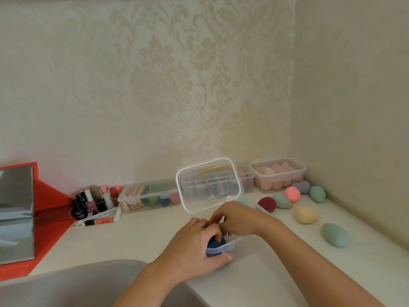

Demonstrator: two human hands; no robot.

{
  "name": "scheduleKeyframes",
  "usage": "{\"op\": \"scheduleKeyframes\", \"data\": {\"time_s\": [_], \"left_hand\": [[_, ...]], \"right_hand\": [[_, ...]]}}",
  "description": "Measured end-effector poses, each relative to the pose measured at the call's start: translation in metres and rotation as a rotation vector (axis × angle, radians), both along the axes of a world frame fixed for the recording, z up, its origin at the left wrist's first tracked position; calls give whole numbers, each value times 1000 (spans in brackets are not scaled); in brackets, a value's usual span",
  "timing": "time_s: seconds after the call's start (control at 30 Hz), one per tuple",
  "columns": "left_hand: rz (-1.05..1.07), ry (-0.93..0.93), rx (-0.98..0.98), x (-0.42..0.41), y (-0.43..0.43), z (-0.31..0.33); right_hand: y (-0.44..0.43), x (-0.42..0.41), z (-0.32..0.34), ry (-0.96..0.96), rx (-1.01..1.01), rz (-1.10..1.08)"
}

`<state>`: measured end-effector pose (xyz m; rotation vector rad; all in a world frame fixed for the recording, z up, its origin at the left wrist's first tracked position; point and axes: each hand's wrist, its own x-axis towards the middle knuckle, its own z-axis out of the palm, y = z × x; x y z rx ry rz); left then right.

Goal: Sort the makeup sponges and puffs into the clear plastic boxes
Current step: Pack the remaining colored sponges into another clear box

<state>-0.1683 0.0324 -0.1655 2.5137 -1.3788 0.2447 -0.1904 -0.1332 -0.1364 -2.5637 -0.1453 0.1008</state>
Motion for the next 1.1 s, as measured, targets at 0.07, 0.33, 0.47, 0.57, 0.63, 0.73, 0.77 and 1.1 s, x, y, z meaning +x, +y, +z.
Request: {"op": "scheduleKeyframes", "data": {"time_s": [0.07,0.33,0.47,0.57,0.63,0.73,0.77,1.1], "left_hand": [[5,-11,39,1,0,3],[13,54,75,16,19,9],[3,110,28,28,31,6],[-20,159,-15,34,34,4],[-34,178,-11,36,35,5],[-19,272,-18,34,35,8],[-14,298,-29,33,35,8],[20,334,-30,31,29,7]], "right_hand": [[-4,1,3,-178,29,-106],[-63,8,11,-686,-30,-646],[-74,18,-11,-602,-145,-411],[-72,28,-35,-421,-196,-202],[-74,35,-53,-347,-231,-132],[-74,32,-57,-362,-153,-159],[-73,31,-54,-424,-123,-187],[-64,21,-12,-785,41,-625]]}}
